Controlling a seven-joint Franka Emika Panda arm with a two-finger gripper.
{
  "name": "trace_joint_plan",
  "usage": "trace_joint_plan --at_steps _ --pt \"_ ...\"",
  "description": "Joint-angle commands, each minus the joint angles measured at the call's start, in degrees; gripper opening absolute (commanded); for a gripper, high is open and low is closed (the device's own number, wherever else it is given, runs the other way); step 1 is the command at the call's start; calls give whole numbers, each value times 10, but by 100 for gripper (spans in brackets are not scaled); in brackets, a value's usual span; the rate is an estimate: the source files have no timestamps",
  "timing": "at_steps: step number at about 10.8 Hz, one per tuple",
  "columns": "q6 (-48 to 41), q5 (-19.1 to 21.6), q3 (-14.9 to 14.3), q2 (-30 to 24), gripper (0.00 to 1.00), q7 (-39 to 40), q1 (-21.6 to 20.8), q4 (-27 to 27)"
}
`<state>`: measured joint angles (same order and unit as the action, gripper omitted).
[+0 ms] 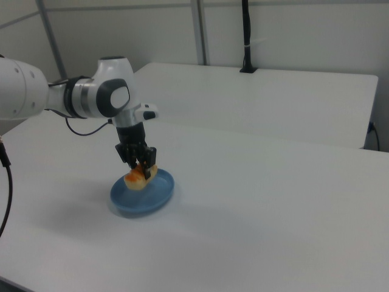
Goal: Put the bread onto the plate
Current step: 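Lift the bread roll and carry it over the blue plate, then lower the roll onto the plate and open the gripper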
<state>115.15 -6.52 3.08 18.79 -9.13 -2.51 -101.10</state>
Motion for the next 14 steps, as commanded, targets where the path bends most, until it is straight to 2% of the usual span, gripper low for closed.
trace_joint_plan --at_steps 1,3,4,5,6,9,11,12,14 --pt "44 -2 -2 22 45 0 -4 -14" --pt "60 -4 -2 39 45 -20 -6 -16" --pt "60 -4 -2 41 54 -20 -7 -16" --pt "60 -7 -2 41 73 -20 -7 -16" --pt "57 -13 -2 39 99 -20 -6 -15" --pt "15 -13 -3 9 100 -27 -1 -10" --pt "-34 -14 -4 -61 100 -28 11 0" --pt "-96 -12 -4 -88 100 -27 15 23" --pt "-216 -6 -6 -104 100 -25 30 94"
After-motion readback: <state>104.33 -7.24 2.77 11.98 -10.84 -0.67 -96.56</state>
